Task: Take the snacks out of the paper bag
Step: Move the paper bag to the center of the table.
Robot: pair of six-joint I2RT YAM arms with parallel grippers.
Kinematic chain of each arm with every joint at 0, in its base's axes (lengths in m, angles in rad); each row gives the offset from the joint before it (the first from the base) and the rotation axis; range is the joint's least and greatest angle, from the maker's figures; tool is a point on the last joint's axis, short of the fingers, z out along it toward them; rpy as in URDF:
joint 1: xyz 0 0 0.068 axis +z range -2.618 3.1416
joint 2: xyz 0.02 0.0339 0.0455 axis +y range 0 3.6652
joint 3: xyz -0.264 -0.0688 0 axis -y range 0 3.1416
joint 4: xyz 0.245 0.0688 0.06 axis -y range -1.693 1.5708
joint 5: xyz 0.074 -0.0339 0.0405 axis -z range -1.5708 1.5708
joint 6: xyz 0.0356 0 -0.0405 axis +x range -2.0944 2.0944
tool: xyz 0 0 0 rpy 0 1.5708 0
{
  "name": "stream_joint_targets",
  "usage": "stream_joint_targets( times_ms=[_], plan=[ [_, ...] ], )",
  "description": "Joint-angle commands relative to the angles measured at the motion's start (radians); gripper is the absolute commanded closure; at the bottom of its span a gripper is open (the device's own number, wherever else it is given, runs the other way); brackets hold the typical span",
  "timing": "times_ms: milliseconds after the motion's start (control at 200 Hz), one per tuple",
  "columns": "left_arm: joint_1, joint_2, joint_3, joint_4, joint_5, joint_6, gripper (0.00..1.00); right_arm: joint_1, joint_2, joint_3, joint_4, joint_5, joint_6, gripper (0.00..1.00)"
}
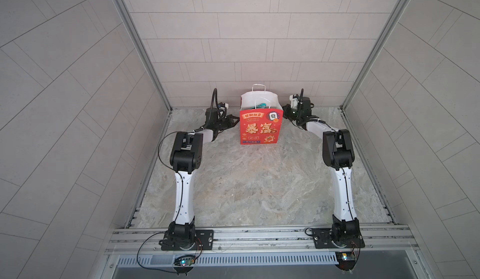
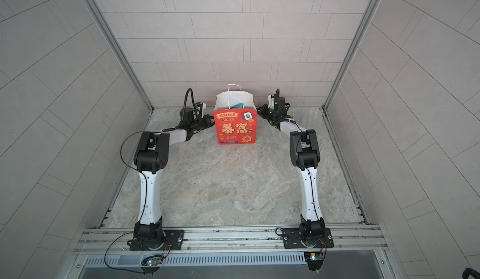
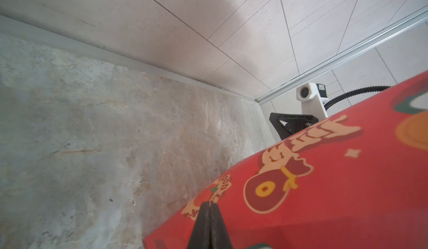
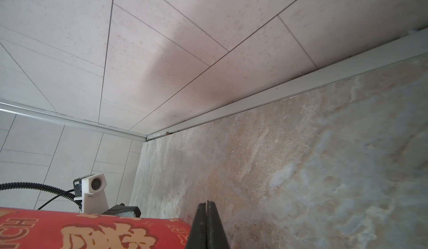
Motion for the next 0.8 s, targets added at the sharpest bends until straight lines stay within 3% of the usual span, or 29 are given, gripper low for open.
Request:
stream_joint_targets(
  times_ms=[0,115,205,630,791],
  plan=[
    [0.039,0.002,0.012,0.062,-0.041,-0.047,1.0,0.009,0.029,0.01,-0.016,-0.042,-0.029,1.0],
    [0.048,0.03,0.113,-0.106,-0.089,0.043,1.0,0.019,0.029,0.014,-0.058,-0.031,-0.068,1.0],
    [0.035,0.088,0.225,-0.225,-0.062,0.081,1.0,0.025,0.037,0.013,-0.06,-0.034,-0.075,1.0],
    [0.005,0.178,0.303,-0.227,-0.043,0.12,1.0,0.065,0.034,-0.038,-0.033,-0.096,-0.118,1.0],
    [-0.026,0.169,0.302,-0.241,-0.02,0.178,1.0,0.082,0.036,-0.076,0.022,-0.082,-0.076,1.0]
  ],
)
